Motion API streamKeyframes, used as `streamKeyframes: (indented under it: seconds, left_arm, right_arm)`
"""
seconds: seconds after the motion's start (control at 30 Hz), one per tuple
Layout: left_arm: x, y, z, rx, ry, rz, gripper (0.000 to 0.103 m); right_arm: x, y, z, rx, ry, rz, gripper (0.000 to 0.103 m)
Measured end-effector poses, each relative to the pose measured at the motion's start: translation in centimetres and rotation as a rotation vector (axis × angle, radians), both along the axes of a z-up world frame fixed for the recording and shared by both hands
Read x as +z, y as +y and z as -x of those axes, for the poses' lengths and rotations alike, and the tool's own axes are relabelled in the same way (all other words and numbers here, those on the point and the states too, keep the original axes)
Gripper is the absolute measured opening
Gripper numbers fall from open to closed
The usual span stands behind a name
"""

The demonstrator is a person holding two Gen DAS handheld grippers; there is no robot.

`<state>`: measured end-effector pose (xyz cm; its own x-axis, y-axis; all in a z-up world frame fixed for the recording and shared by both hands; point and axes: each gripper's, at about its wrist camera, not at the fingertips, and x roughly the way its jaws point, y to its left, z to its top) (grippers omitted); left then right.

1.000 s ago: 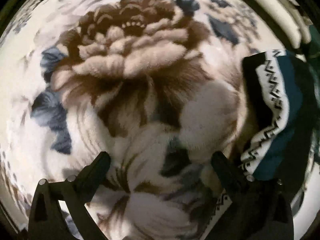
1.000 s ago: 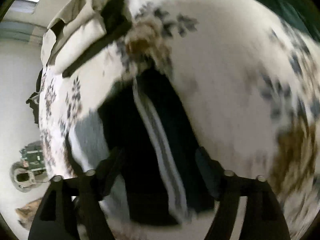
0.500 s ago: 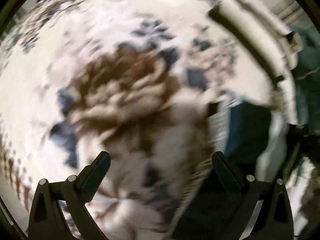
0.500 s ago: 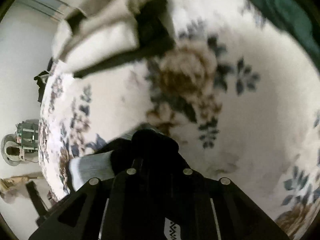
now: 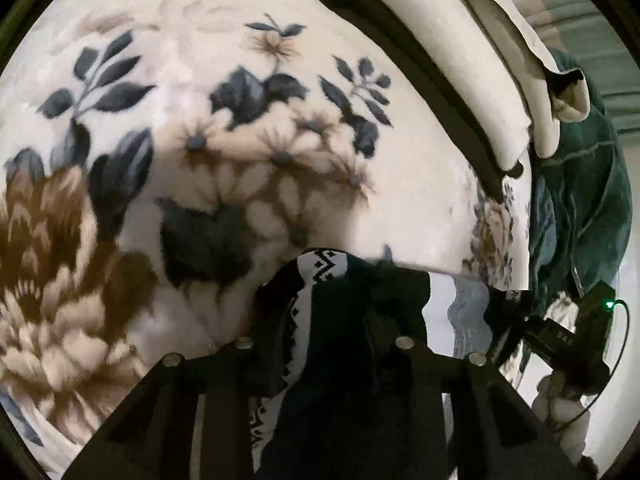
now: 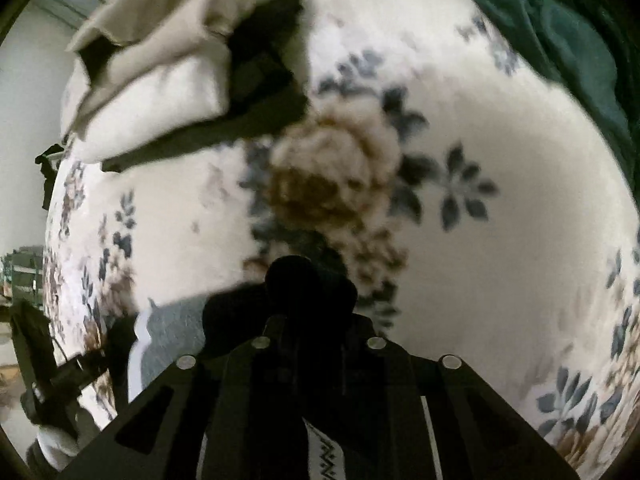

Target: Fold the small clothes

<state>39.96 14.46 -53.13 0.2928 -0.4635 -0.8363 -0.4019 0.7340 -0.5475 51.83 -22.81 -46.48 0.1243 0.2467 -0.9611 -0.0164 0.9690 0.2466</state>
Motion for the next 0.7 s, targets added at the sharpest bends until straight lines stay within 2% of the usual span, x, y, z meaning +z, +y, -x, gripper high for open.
streamKeyframes:
  seconds: [0.1, 0.17, 0.2, 0.23, 0.27, 0.3, 0.33, 0.43, 0.47, 0.5, 0.53, 0.7]
  left_arm:
    - [1.1, 0.0, 1.2, -0.05, 0.001, -0.021, 0.037]
    - [2.0, 0.0, 2.3, -0.067, -0.017, -0.064, 0.037]
    - [2.5, -0.1, 3.1, -0.076, -0.018, -0.104, 0.038]
    - [2.2, -0.4, 2.6, -0.081, -0.019, -0.131, 0.045]
    - [2.7, -0.5, 3.7, -0.087, -0.014, -0.191, 0.053]
    - [2.8, -0.5, 4.6, -0.088, -0.005, -0.231, 0.073]
    - [2.7, -0.5, 5.1, -0.088, 0.001, -0.249, 0.08]
    - [2.3, -0.4, 7.7, -0.059, 0.046, -0.285, 0.08]
    - [2.0, -0.4, 8.3, -0.052, 0.066, -0.278, 0.08]
    - [1.7, -0.3, 8.8, -0.045, 0.082, -0.268, 0.08]
    - [1.4, -0.3, 9.5, -0.039, 0.102, -0.249, 0.08]
    - [1.3, -0.9, 9.4, -0.066, 0.102, -0.238, 0.08]
  right_arm:
    - [0.3, -2.5, 1.3, -0.081, 0.079, -0.083, 0.041]
    - [1.6, -4.4, 3.6, -0.128, 0.082, -0.135, 0.068]
    - [2.1, -5.5, 5.3, -0.152, 0.086, -0.159, 0.072]
    - [2.2, -6.1, 6.8, -0.173, 0.103, -0.174, 0.073]
    - [1.9, -7.0, 8.6, -0.196, 0.138, -0.19, 0.073]
    - [1.0, -7.9, 10.7, -0.226, 0.188, -0.203, 0.073]
    - [0.4, -8.4, 11.7, -0.245, 0.211, -0.212, 0.073]
    - [-3.6, -9.4, 15.7, -0.33, 0.342, -0.262, 0.073]
    - [-4.4, -9.5, 16.8, -0.365, 0.363, -0.3, 0.063]
    - [-4.5, -9.6, 17.9, -0.395, 0.335, -0.342, 0.043]
    - [-4.0, -9.4, 18.6, -0.396, 0.293, -0.34, 0.011]
    - [0.1, -10.3, 21.2, -0.444, 0.152, -0.219, 0.009]
